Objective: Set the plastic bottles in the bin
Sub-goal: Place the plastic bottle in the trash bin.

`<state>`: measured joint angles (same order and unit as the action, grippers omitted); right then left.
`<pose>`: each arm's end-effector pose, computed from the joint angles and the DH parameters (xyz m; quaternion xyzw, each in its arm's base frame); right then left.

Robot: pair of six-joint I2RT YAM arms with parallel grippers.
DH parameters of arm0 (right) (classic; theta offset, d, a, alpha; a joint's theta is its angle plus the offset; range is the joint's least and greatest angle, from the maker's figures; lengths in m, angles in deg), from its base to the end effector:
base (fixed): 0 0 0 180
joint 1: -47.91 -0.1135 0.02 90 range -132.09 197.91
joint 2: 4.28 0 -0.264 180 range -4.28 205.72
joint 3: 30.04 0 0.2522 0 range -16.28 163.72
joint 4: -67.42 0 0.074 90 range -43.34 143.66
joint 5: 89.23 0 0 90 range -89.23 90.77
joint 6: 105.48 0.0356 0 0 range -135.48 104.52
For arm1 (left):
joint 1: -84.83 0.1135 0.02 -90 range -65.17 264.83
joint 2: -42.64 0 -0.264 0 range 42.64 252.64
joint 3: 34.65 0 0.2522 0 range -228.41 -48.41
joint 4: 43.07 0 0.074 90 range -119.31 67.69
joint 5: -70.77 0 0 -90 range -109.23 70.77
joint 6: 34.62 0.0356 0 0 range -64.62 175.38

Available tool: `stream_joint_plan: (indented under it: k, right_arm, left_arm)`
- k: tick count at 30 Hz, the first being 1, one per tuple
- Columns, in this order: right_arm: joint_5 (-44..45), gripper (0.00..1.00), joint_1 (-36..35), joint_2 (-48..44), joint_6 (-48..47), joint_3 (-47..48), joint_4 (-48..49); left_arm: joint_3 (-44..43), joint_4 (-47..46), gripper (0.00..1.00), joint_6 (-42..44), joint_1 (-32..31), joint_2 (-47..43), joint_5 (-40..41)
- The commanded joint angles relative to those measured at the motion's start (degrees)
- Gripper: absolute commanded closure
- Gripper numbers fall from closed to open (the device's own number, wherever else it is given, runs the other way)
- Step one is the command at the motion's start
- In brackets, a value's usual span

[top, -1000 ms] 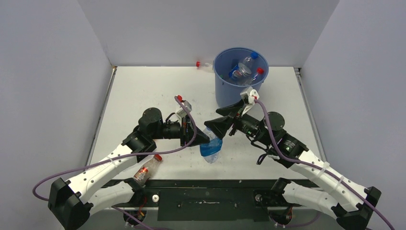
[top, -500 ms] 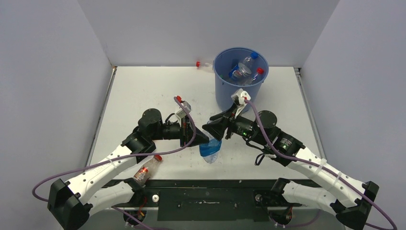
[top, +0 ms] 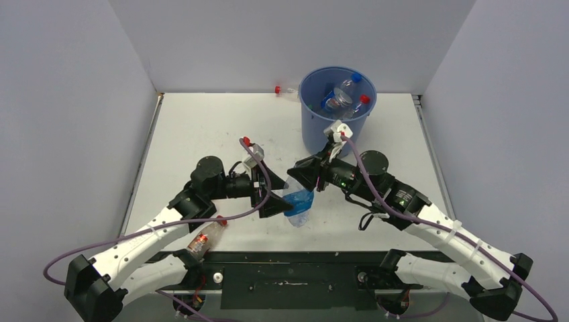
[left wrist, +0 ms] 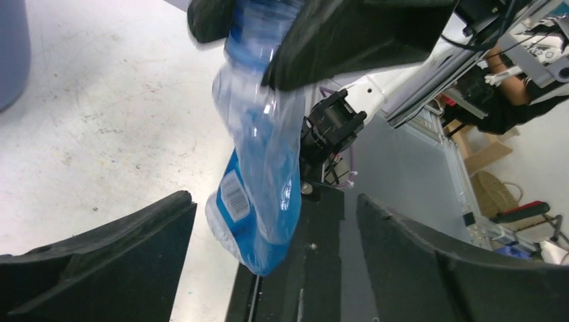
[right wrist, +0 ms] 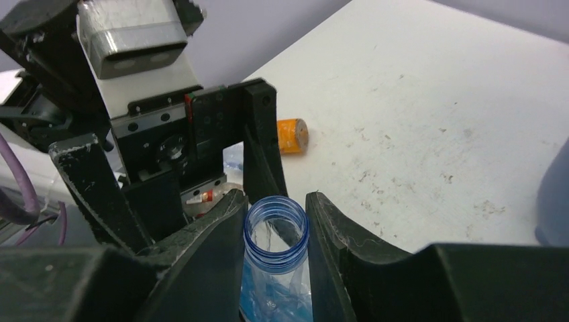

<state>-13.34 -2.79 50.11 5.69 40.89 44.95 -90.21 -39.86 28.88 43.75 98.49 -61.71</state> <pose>0.1301 0.1726 0.3887 -0.2674 0.6918 0.4638 0.4845 0.1531 -0.1654 0.3246 0.3324 0.6419 -0.5745 0.3840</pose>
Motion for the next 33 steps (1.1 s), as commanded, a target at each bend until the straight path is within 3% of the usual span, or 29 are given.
stream_joint_plan:
  k: [1, 8, 11, 17, 20, 27, 33]
  right_arm:
    - [8.99, 0.95, 0.11, -1.17, -3.53, 7.78, -0.98]
    - [32.18, 0.95, 0.31, -2.49, -11.9, 15.2, 5.9]
    - [43.2, 0.95, 0.68, -1.66, -16.71, 15.56, 15.26]
    - [56.41, 0.95, 3.0, 4.54, -28.23, 14.53, 38.49]
    - [59.21, 0.95, 6.81, 9.84, -32.48, 14.97, 47.23]
    - [60.56, 0.95, 22.18, 20.38, -17.63, 20.57, 43.64]
    - [57.25, 0.95, 26.96, 24.99, -15.03, 20.66, 43.79]
  left_arm:
    - [1.42, -5.19, 0.02, 0.76, 0.22, -3.71, 3.64]
    - [7.61, -10.99, 0.04, 3.39, 0.21, -11.29, 15.87]
    - [9.33, -11.94, 0.04, 4.72, 0.23, -14.21, 20.81]
    - [10.69, -11.97, 0.04, 6.71, 0.06, -16.13, 26.42]
    - [10.45, -10.87, 0.04, 7.56, 0.0, -15.88, 28.31]
    - [9.2, -7.37, 0.04, 9.27, -0.8, -14.83, 31.01]
    - [9.19, -7.06, 0.04, 10.2, -1.34, -15.51, 31.86]
